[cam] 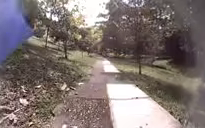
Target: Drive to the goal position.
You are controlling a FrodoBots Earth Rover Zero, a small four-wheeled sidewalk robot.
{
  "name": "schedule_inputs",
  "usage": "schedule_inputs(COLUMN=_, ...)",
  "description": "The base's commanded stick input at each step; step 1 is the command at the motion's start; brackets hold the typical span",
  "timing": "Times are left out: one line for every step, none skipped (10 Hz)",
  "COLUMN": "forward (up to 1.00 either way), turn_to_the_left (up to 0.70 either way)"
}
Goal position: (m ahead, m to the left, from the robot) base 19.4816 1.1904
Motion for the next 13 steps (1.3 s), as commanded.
schedule_inputs(forward=0.5, turn_to_the_left=0.0)
schedule_inputs(forward=0.5, turn_to_the_left=0.0)
schedule_inputs(forward=0.5, turn_to_the_left=0.0)
schedule_inputs(forward=0.5, turn_to_the_left=0.0)
schedule_inputs(forward=0.5, turn_to_the_left=0.0)
schedule_inputs(forward=0.5, turn_to_the_left=0.0)
schedule_inputs(forward=0.5, turn_to_the_left=0.0)
schedule_inputs(forward=0.5, turn_to_the_left=0.0)
schedule_inputs(forward=0.5, turn_to_the_left=0.0)
schedule_inputs(forward=0.5, turn_to_the_left=0.0)
schedule_inputs(forward=0.5, turn_to_the_left=0.36)
schedule_inputs(forward=0.5, turn_to_the_left=0.39)
schedule_inputs(forward=0.5, turn_to_the_left=0.25)
